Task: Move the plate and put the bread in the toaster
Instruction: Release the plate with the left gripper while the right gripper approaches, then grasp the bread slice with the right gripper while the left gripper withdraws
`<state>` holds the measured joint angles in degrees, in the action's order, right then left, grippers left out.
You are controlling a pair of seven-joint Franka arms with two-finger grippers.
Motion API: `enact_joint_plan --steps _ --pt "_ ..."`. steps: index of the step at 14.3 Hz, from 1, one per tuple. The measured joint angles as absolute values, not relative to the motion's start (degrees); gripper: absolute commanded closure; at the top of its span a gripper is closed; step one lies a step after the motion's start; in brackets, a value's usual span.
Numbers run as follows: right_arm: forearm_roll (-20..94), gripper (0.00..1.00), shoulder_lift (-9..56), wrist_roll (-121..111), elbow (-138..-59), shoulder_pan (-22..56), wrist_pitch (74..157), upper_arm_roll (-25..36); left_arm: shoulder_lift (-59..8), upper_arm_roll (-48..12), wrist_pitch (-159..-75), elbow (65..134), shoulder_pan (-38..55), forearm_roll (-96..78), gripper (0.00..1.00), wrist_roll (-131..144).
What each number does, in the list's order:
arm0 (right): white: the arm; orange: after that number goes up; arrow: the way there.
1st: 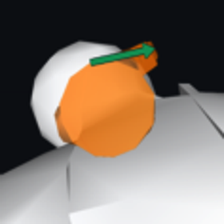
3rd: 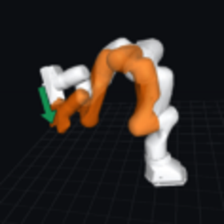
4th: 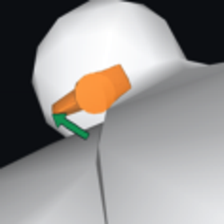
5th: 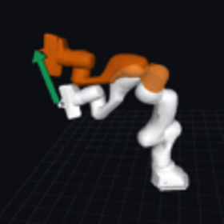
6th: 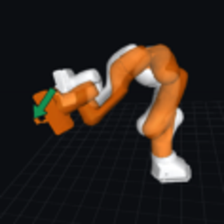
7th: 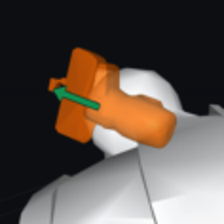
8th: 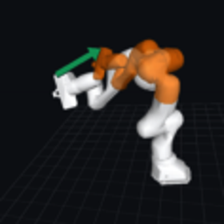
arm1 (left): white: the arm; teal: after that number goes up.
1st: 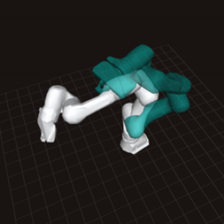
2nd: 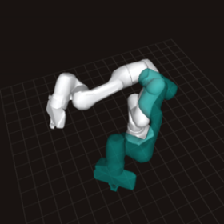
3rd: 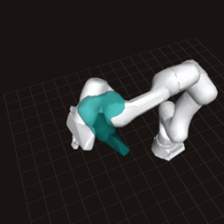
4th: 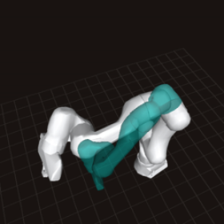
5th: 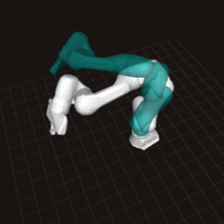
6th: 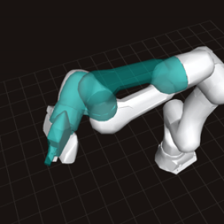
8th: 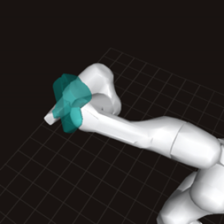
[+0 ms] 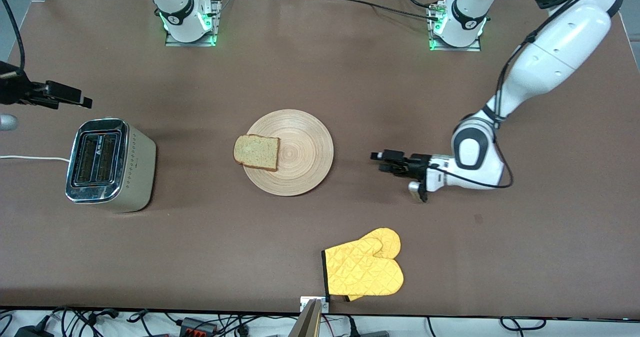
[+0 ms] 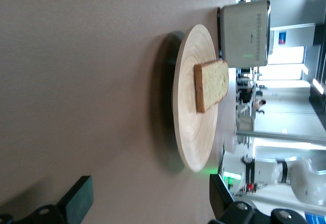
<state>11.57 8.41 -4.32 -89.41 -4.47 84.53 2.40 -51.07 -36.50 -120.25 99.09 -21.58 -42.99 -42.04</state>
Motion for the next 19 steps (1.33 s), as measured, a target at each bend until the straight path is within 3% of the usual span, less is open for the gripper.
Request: enact_joint_plan --steps 5,8,11,16,19 --pt "21.08 0.00 15.99 -4.08 -89.49 -3.47 85.61 1.99 -50.64 -36.56 -106.43 90.07 -25.88 -23.39 0.00 -37.24" --pt "23.19 0.00 16.43 5.52 -89.95 0.88 88.46 1.71 -50.48 -37.17 -98.28 83.25 -25.82 -11.95 0.00 -31.04" --pt "26.78 0.00 16.67 9.65 -95.41 4.41 96.09 1.50 -48.83 -38.01 -92.21 78.58 -24.68 -2.71 0.00 -25.38" --pt "29.76 0.00 17.64 -3.21 -106.39 6.86 110.60 1.29 -40.77 -38.32 -82.19 72.49 -19.47 11.99 0.00 -17.56" --pt "32.28 0.00 18.56 -8.97 -109.68 7.16 113.41 1.28 -33.89 -38.02 -80.08 71.67 -16.64 18.67 0.00 -12.96"
